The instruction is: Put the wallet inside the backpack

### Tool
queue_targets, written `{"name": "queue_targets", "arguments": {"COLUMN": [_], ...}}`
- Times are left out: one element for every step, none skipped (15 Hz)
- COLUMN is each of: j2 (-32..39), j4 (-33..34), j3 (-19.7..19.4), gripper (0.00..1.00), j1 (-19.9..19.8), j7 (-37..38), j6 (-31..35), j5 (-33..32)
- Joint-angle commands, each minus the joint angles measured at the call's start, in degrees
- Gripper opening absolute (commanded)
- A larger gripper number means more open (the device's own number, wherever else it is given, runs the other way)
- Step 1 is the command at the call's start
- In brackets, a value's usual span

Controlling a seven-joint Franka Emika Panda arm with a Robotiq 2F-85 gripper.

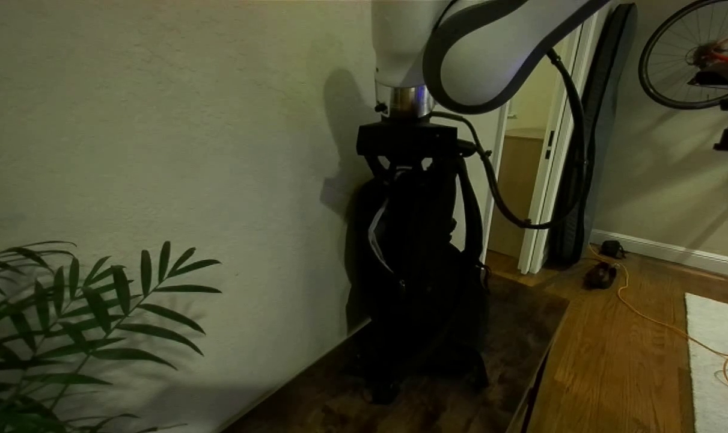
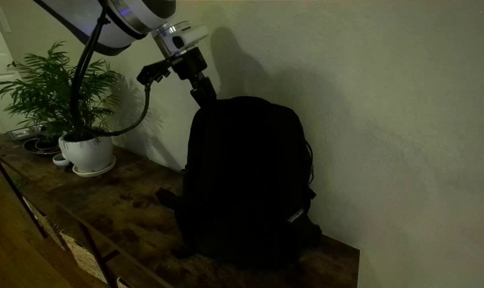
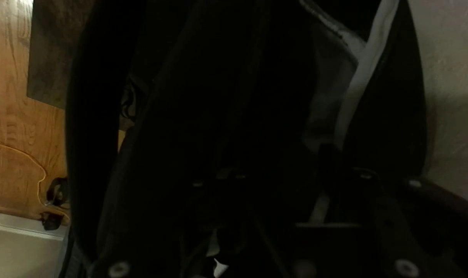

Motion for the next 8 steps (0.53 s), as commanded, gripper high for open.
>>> {"name": "queue_targets", "arguments": {"j2": [-1.59, -1.82, -2.10, -2.45, -2.70, -2.90, -2.99, -2.91], "j4": [-1.38, -1.62, -1.97, -2.42, -2.80, -3.09, -3.13, -3.06], "j3": [0.22, 0.49, 1.14, 2.37, 3.60, 5.22, 6.32, 7.18], "gripper": [0.78, 0.86, 0.92, 0.99, 0.99, 1.00, 1.00, 1.00], "j1": [0.62, 0.63, 0.32, -0.37, -1.02, -1.73, -2.04, -2.09], "j7": [-0.15, -0.57, -1.76, -4.30, -7.15, -11.41, -14.92, -18.44], "j6": [-0.86, -0.96, -0.89, -0.76, -0.50, -0.80, -1.38, -2.14], "j5": [-1.04, -0.77, 0.05, 1.71, 3.58, 6.10, 8.20, 10.10]}}
